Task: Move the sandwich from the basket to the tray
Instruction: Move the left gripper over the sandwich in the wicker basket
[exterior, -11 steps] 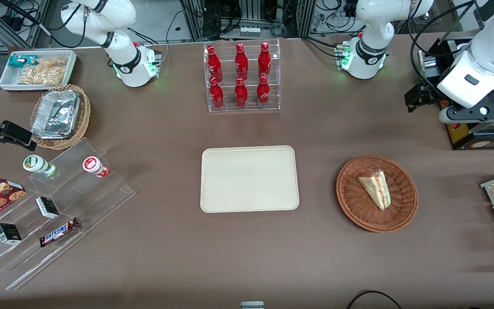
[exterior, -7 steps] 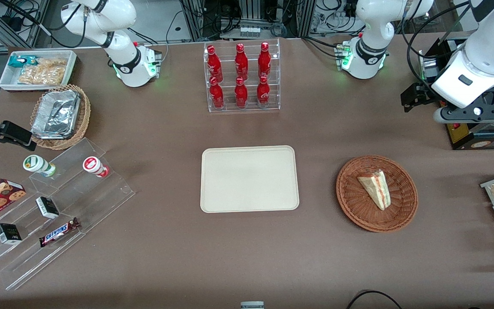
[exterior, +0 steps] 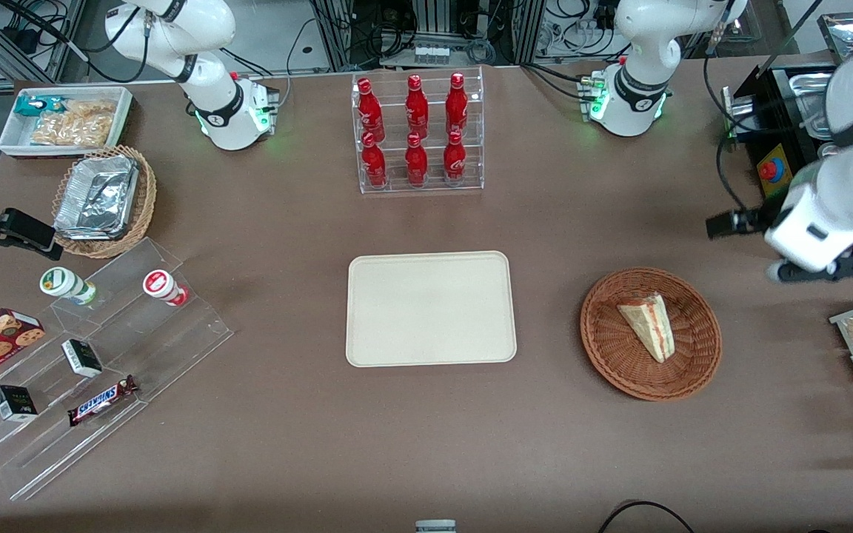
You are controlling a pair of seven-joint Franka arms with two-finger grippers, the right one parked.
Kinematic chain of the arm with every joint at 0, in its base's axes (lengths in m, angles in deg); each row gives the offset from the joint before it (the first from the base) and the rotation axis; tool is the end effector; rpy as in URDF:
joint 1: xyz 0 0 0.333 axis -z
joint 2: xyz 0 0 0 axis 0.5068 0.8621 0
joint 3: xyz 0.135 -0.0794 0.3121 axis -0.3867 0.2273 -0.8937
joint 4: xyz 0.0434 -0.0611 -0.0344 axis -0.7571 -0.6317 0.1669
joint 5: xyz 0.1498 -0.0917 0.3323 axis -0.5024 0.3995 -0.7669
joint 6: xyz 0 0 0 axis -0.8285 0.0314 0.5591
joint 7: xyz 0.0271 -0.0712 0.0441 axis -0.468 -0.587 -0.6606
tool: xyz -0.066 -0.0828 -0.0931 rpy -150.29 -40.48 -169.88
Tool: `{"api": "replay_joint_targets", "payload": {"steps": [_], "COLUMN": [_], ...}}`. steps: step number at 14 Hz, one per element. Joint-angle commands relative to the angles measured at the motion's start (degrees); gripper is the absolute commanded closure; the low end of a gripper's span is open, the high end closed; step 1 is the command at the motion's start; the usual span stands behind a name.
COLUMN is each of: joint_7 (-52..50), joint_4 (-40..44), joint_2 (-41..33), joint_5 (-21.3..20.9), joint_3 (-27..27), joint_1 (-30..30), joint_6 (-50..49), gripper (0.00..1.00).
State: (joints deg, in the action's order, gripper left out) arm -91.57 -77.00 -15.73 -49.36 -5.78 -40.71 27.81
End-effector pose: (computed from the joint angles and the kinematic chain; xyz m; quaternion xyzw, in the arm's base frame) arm 0.5707 -0.0360 0.5105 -0.9905 -0.0614 0.1200 0.0274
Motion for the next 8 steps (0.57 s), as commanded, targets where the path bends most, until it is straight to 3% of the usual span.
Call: {"api": "replay_joint_targets", "payload": {"steps": [1,8], "joint_7": [-9.9,-19.3], "joint_4": [-7.5,-10.7], "joint_2": [2.0,14.9], "joint_5": [-0.3,0.8], "joint_3": [0.4,-1.0], "joint_1": [0.0,-0.1], "joint_6": [11.0,29.5], "gripper": [0.0,0.0]}}
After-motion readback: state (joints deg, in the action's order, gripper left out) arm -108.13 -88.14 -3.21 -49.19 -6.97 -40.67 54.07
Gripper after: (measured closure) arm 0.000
